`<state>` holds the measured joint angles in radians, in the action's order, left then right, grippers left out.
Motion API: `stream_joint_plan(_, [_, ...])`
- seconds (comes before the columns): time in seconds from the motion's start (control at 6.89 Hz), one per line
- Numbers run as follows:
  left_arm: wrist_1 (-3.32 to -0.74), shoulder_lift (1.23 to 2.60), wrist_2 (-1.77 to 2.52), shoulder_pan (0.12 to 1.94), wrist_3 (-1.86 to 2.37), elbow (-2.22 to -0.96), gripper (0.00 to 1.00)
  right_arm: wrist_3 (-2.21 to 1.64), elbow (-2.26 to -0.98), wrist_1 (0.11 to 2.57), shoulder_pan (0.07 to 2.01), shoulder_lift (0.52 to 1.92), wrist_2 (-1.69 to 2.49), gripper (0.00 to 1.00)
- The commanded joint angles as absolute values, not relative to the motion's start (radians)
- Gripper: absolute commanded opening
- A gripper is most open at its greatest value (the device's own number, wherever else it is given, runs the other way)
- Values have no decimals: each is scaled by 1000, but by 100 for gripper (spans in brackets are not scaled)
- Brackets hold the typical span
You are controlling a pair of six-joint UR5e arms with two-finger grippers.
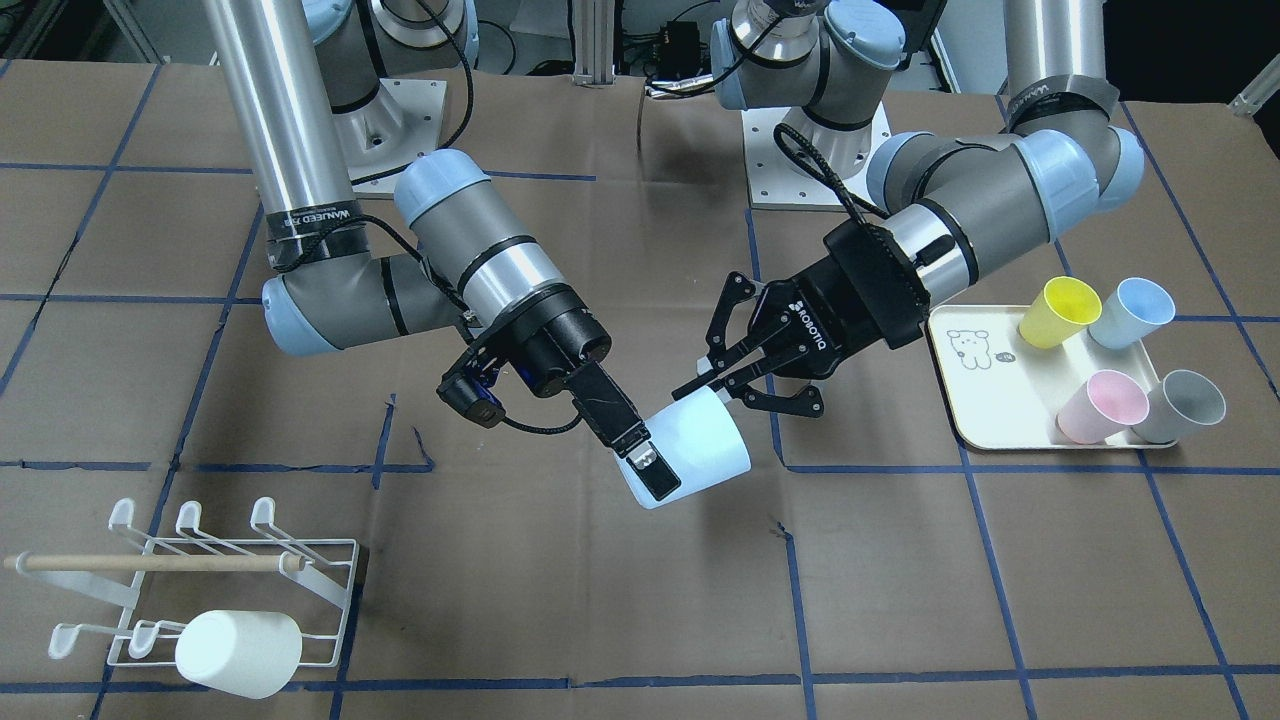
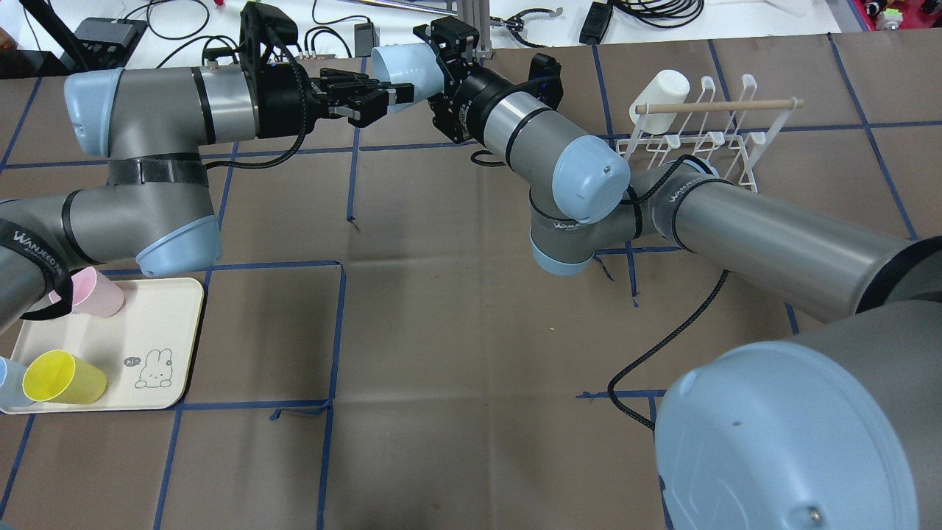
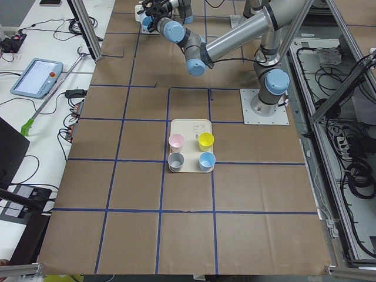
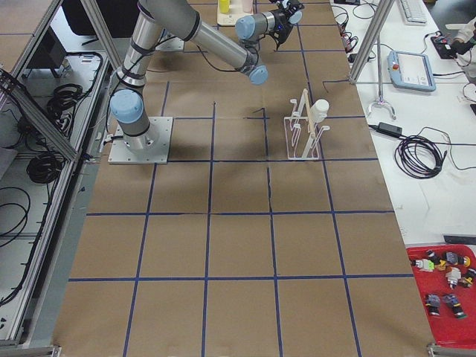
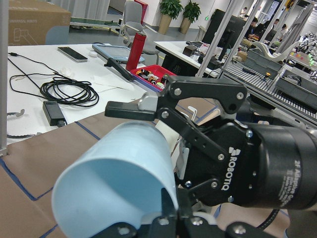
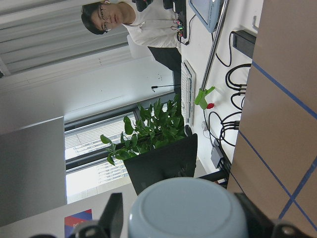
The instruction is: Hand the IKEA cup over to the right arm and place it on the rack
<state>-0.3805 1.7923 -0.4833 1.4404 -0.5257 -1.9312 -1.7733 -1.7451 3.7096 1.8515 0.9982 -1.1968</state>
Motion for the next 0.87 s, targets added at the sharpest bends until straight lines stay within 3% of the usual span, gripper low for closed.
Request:
stream_joint_plan(0.0, [-380,1790,-483,1440,-525,-1928,16,-1772,-1749,3711,1852,997,-1195,79])
stream_joint_plan(0.44, [-380,1789,-485,1440,-520,-1928,25,-1772,-1747,3712,1852,985,-1193,79])
stream_joint_plan(0.58, [-380,1787,-485,1440,-520,-1928,25,-1764,-1747,3712,1852,985,-1192,69])
stream_joint_plan(0.73, [-379,1787,-486,1440,-517,-1928,25,-1763,-1746,3715,1852,985,-1184,50])
